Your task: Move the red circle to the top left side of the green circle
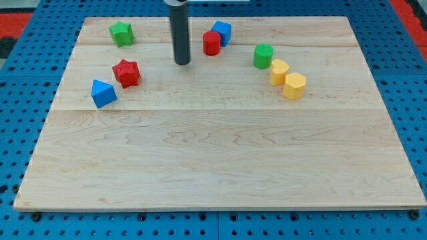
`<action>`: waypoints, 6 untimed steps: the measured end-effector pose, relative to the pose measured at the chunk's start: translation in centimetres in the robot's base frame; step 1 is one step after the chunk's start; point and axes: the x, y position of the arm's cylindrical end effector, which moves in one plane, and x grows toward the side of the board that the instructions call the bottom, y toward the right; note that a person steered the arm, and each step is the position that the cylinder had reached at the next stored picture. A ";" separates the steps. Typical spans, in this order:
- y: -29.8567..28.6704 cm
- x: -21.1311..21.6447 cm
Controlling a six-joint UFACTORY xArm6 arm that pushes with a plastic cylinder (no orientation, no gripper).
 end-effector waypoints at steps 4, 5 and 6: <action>12.9 -2.7; 15.6 0.1; 18.9 -2.9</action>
